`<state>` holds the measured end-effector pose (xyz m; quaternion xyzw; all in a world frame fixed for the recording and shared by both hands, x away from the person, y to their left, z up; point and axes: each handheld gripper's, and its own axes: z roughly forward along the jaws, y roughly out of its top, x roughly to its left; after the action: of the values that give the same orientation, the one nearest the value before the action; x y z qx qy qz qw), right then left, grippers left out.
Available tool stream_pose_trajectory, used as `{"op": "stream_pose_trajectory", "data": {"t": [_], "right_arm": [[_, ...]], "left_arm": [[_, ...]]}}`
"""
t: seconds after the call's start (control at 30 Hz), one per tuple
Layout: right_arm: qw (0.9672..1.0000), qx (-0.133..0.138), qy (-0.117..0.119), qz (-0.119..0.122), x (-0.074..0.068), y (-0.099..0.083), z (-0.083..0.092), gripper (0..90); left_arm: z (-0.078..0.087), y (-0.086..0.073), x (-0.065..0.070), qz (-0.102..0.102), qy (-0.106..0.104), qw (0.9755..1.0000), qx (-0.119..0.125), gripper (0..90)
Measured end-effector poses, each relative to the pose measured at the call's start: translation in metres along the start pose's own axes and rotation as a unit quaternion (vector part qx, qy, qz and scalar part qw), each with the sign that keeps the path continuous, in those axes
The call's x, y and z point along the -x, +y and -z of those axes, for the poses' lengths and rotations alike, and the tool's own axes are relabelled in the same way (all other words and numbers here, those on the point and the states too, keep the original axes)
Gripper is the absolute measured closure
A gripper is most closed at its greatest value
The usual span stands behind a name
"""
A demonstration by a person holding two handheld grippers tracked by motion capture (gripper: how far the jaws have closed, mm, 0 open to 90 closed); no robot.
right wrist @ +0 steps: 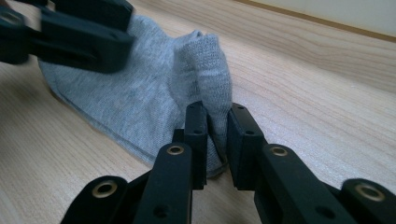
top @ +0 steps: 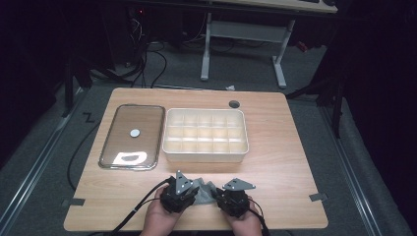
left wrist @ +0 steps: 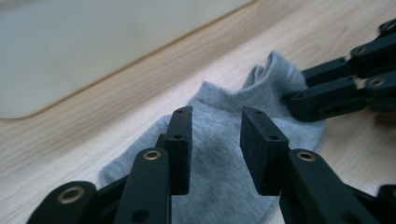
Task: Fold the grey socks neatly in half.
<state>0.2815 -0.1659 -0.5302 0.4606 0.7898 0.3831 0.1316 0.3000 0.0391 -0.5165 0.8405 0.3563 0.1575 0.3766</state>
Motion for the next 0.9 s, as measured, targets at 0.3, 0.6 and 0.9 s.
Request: {"op": "stream_pose_trajectory", "data": {"t": [0.3, 0.6, 0.9], "right_arm": [[0.9998, 0.020, 0.003, -0.001, 0.003, 0.002, 0.010, 82.1], [0.9961, 0.074, 0.043, -0.022, 0.007, 0.008, 0.029, 82.6], [0.9953, 0.085, 0.041, -0.024, 0.007, 0.009, 0.034, 82.8]], "left_arm": [[-0.011, -0.003, 0.010, -0.012, 0.019, 0.9997, -0.009, 66.1], [-0.025, 0.008, 0.032, -0.045, 0.050, 0.9977, -0.003, 66.0], [-0.019, 0.011, 0.032, -0.038, 0.033, 0.9987, 0.006, 61.9]]}}
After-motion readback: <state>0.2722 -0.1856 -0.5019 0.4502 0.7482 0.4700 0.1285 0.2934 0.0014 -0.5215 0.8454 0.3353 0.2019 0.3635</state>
